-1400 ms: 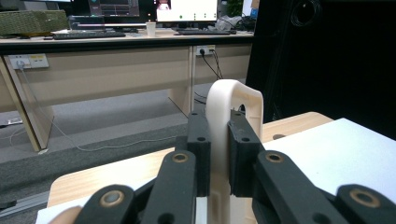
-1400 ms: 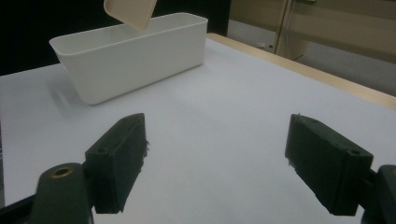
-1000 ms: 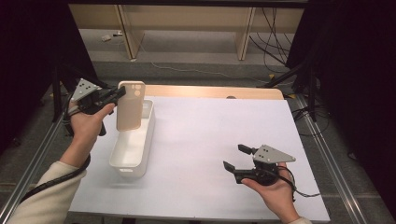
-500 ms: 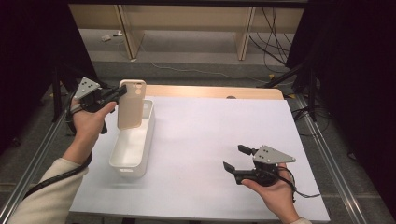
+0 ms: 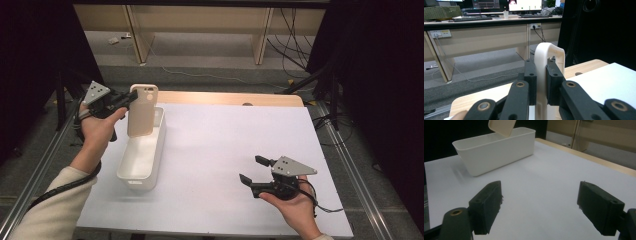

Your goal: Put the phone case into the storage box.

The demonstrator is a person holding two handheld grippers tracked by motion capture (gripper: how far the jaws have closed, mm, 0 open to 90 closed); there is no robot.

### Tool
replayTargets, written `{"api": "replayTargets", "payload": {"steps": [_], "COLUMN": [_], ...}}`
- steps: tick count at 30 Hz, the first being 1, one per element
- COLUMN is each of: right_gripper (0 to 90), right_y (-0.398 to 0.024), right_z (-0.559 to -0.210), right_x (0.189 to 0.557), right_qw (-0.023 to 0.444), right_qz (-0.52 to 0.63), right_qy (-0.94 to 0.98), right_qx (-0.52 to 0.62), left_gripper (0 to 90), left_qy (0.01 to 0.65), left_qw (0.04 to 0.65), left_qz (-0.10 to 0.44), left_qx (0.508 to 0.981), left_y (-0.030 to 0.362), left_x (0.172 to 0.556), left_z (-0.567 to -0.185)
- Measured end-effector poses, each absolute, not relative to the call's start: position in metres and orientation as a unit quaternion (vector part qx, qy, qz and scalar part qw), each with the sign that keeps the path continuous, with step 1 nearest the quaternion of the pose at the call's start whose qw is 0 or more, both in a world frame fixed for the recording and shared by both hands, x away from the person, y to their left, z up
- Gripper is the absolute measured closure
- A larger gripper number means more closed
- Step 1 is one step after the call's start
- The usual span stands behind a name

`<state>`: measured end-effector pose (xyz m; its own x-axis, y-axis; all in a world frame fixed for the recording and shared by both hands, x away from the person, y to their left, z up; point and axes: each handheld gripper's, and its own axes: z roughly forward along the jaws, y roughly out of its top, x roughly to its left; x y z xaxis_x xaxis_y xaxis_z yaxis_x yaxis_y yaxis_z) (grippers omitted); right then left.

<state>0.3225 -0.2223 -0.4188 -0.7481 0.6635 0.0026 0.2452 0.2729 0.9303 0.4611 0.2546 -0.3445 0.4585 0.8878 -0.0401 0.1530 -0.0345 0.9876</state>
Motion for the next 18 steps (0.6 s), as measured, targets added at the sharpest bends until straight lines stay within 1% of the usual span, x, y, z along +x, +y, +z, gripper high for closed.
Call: {"api": "replayTargets", "payload": {"steps": [6,8,11,13,14,18], "right_gripper": [21.2,21.2,21.1,21.1,21.1,21.1], "right_y": [-0.223,-0.223,-0.223,-0.221,-0.222,-0.223], "right_z": [-0.418,-0.419,-0.419,-0.421,-0.419,-0.419], "right_x": [0.322,0.322,0.323,0.325,0.323,0.323], "right_qw": [0.190,0.200,0.203,0.201,0.190,0.191], "right_qz": [0.521,0.523,0.523,0.540,0.530,0.530], "right_qy": [0.776,0.774,0.773,0.765,0.771,0.771], "right_qx": [0.300,0.296,0.295,0.290,0.298,0.298], "left_gripper": [81.2,81.2,81.2,81.2,81.2,81.3], "left_qy": [0.408,0.408,0.409,0.408,0.408,0.408], "left_qw": [0.563,0.562,0.562,0.562,0.562,0.564], "left_qz": [0.326,0.326,0.325,0.324,0.325,0.324], "left_qx": [0.641,0.642,0.641,0.642,0.643,0.641], "left_y": [0.255,0.255,0.255,0.255,0.254,0.253], "left_x": [0.465,0.466,0.468,0.469,0.469,0.472], "left_z": [-0.347,-0.347,-0.348,-0.348,-0.348,-0.349]}}
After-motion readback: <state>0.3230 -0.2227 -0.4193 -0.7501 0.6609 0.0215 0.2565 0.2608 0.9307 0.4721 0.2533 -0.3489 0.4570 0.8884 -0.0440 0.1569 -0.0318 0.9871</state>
